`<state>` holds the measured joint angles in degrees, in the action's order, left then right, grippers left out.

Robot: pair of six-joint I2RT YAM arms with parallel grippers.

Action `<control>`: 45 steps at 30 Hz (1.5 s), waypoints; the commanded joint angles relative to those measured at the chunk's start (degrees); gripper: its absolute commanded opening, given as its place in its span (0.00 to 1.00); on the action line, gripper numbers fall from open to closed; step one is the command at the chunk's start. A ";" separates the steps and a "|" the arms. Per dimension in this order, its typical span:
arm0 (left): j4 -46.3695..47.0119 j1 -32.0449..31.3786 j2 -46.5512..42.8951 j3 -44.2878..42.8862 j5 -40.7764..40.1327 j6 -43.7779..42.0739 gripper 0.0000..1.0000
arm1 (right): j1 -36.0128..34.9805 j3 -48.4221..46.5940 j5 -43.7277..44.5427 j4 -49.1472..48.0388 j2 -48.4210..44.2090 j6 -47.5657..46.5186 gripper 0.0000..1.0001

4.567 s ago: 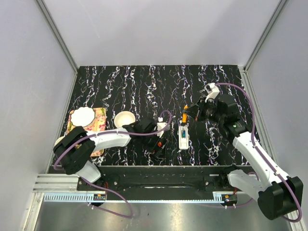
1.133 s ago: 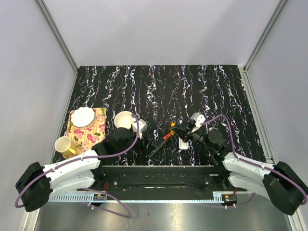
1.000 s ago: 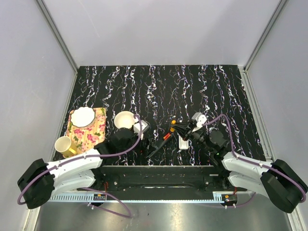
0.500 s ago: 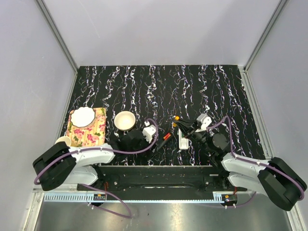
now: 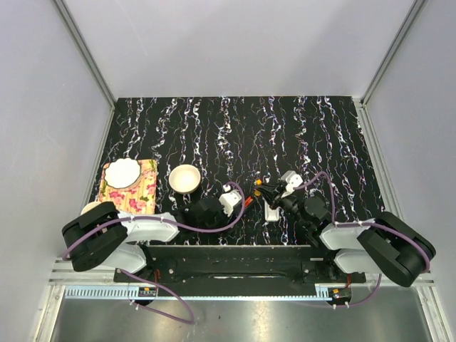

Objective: Unload the batteries from the remote control

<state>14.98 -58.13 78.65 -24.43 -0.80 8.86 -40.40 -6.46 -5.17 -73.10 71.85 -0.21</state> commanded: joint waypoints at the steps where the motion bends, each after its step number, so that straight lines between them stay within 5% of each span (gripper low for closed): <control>1: 1.55 -0.76 1.94 -2.12 -0.79 0.37 0.64 | -0.38 -1.80 1.56 -15.22 3.81 -1.11 0.00; 19: -0.66 -1.29 4.93 -3.79 -1.31 0.54 0.49 | -0.38 -4.79 1.56 -15.58 5.40 -2.69 0.00; 45: -0.13 -1.29 4.23 -3.26 -0.87 0.72 0.45 | -0.38 -7.34 3.94 -15.67 12.44 -2.52 0.00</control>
<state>14.72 -58.78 82.08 -27.29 -2.61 8.97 -40.40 -12.75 -1.96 -75.31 83.99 -2.50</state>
